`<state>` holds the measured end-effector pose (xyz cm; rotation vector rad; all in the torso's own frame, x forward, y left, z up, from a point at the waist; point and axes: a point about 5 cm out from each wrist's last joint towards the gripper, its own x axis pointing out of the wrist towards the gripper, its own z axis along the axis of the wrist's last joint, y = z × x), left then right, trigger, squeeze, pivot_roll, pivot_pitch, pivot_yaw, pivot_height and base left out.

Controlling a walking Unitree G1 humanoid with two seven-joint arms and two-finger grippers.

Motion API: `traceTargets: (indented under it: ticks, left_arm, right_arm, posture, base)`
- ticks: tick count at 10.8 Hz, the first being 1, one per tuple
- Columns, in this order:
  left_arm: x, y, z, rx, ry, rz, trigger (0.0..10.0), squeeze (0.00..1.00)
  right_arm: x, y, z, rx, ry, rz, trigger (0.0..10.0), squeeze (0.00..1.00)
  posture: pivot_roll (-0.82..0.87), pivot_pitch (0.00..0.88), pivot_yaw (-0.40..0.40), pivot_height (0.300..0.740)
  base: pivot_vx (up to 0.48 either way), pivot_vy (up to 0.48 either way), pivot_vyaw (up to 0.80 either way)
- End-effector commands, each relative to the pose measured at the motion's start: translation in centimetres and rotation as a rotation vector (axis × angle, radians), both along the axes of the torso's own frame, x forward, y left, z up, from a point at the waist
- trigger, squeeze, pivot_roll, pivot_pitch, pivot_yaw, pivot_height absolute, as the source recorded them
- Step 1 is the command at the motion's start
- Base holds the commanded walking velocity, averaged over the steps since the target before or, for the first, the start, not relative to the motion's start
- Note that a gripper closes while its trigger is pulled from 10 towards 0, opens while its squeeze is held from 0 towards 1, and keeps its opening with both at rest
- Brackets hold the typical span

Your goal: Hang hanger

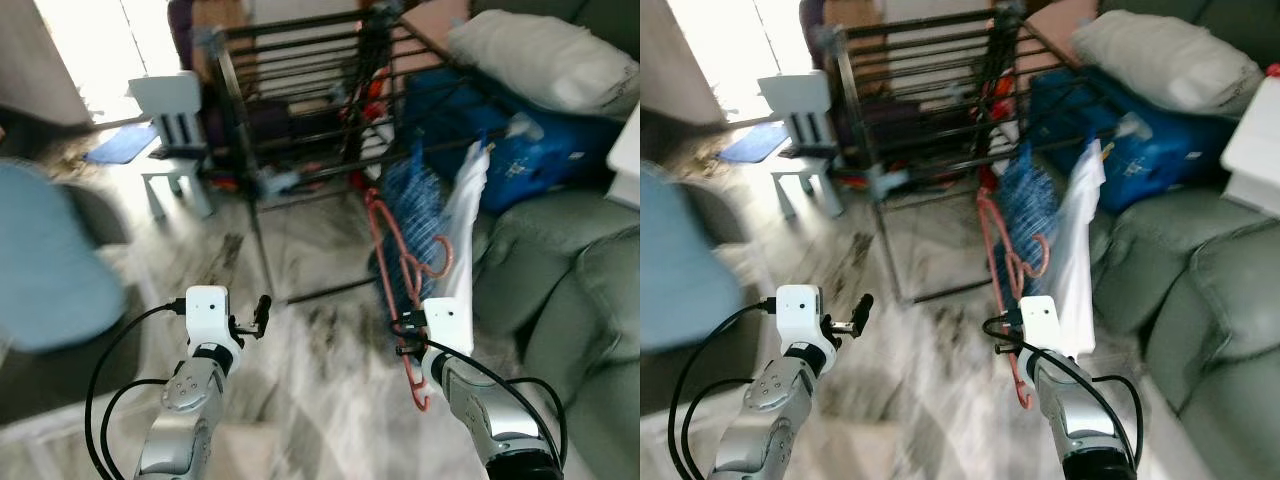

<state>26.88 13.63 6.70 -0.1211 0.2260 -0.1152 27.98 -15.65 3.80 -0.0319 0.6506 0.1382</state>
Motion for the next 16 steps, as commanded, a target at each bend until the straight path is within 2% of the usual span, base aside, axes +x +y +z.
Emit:
traceTargets:
  ticks: [1, 4, 5, 10, 14, 16]
  left_arm:
    - [0.1, -0.3, 0.1, 0.003, 0.000, -0.009, 10.0, 0.00]
    - [0.2, -0.3, 0.1, 0.006, 0.005, -0.007, 10.0, 0.00]
    - [0.2, -0.3, 0.0, 0.002, 0.013, -0.002, 10.0, 0.00]
    - [0.1, -0.6, 0.0, -0.006, 0.019, -0.018, 10.0, 0.00]
    - [0.0, -0.9, -0.2, -0.032, 0.034, -0.018, 10.0, 0.00]
    - [0.1, -1.0, -0.2, -0.033, 0.038, -0.024, 10.0, 0.00]
  right_arm:
    - [0.1, 0.3, 0.4, -0.003, -0.014, 0.030, 10.0, 0.00]
    - [-0.2, 1.2, 0.3, 0.020, 0.004, 0.100, 10.0, 0.00]
    - [-0.5, 2.0, 0.2, 0.031, 0.013, 0.163, 10.0, 0.00]
    - [-1.2, 2.8, 0.1, 0.025, 0.028, 0.261, 10.0, 0.00]
    - [-1.4, 2.9, 0.1, 0.001, 0.023, 0.291, 10.0, 0.00]
    - [-0.9, 3.0, 0.6, -0.014, -0.005, 0.289, 10.0, 0.00]
  posture:
    - [-0.12, 0.000, 0.044, 0.740]
    - [-0.12, 0.000, 0.045, 0.740]
    - [-0.12, 0.000, 0.046, 0.740]
    - [-0.12, 0.000, 0.049, 0.740]
    - [-0.12, 0.000, 0.047, 0.740]
    - [-0.12, 0.000, 0.047, 0.740]
  base:
    - [0.465, 0.000, 0.00]
    - [0.461, 0.000, 0.00]
    - [0.420, 0.000, 0.00]
    - [0.322, 0.353, 0.00]
    - [0.000, 0.077, 0.00]
    - [0.000, 0.000, 0.00]
